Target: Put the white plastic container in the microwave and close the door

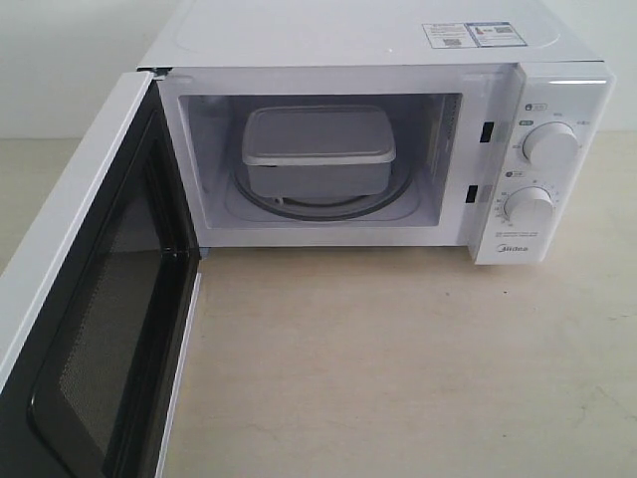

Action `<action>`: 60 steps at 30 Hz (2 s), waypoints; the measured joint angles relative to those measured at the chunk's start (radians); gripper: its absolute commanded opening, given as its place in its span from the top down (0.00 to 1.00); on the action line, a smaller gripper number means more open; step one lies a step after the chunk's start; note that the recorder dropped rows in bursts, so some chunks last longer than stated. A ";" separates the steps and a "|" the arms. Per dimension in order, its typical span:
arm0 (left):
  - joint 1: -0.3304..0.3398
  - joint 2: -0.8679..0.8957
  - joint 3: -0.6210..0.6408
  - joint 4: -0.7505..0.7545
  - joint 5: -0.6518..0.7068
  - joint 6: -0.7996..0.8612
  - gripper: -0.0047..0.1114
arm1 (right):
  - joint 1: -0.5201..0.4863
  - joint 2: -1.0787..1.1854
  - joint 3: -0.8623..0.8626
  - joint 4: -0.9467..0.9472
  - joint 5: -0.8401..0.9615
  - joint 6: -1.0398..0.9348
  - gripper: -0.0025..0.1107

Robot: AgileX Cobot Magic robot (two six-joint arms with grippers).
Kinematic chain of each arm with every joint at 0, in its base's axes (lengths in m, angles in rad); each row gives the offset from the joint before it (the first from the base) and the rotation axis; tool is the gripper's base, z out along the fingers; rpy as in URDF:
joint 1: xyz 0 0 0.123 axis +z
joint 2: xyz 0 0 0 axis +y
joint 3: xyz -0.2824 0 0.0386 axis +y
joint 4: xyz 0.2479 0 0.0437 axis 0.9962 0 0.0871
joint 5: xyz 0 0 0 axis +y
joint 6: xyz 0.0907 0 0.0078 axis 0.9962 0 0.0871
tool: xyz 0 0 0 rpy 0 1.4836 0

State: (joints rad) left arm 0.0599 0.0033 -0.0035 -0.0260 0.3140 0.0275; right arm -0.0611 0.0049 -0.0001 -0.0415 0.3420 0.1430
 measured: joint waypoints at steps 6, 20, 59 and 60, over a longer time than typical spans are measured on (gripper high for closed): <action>0.000 0.000 0.000 0.000 0.000 0.000 0.92 | 0.000 0.000 0.000 -0.002 0.002 0.000 0.98; 0.000 0.000 0.000 0.000 0.000 0.000 0.92 | 0.000 0.000 0.000 -0.004 0.004 0.000 0.98; -0.008 0.529 -0.912 -0.158 0.680 -0.129 0.92 | 0.000 0.000 0.000 -0.004 0.004 0.000 0.98; -0.008 0.599 -0.941 -0.176 0.729 -0.071 0.92 | 0.000 0.000 0.000 -0.004 0.004 0.000 0.98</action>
State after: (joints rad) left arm 0.0520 0.6027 -0.9443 -0.2018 1.0425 -0.0433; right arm -0.0611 0.0049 -0.0001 -0.0456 0.3458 0.1430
